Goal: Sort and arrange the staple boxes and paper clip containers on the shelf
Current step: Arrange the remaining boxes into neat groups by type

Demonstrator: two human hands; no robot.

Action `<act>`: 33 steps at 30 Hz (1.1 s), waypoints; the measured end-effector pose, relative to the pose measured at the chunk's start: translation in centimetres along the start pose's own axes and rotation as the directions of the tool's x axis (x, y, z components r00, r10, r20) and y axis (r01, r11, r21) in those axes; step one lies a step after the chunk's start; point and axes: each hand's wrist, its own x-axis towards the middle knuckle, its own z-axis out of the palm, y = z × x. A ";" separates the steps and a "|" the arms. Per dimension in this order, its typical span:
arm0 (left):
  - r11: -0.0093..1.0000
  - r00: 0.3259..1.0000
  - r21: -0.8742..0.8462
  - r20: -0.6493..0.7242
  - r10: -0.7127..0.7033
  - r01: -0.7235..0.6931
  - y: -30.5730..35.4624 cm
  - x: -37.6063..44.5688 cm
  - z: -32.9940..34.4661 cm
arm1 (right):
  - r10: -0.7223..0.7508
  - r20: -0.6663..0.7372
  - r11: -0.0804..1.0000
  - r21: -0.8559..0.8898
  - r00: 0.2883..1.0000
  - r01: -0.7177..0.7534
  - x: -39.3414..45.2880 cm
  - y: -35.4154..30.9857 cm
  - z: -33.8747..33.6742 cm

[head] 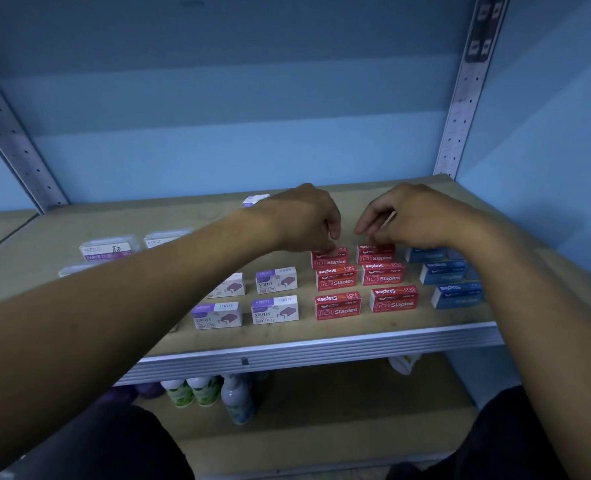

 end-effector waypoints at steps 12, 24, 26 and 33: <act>0.976 0.979 0.068 0.002 -0.206 0.205 -6.9 -2.3 -0.8 | -0.103 0.027 0.975 -0.196 0.994 0.107 4.0 -2.5 1.6; 0.948 0.948 0.039 -0.048 -0.315 0.317 -13.8 -0.6 -0.1 | -0.136 0.218 0.903 -0.373 0.966 0.211 10.8 -5.0 4.2; 0.947 0.947 0.035 -0.038 -0.318 0.320 -14.5 0.0 0.1 | -0.124 0.219 0.893 -0.401 0.968 0.205 12.1 -5.4 4.6; 0.953 0.957 0.090 -0.047 -0.285 0.288 -16.0 2.8 1.6 | -0.100 0.215 0.862 -0.470 0.972 0.192 16.1 -6.0 5.8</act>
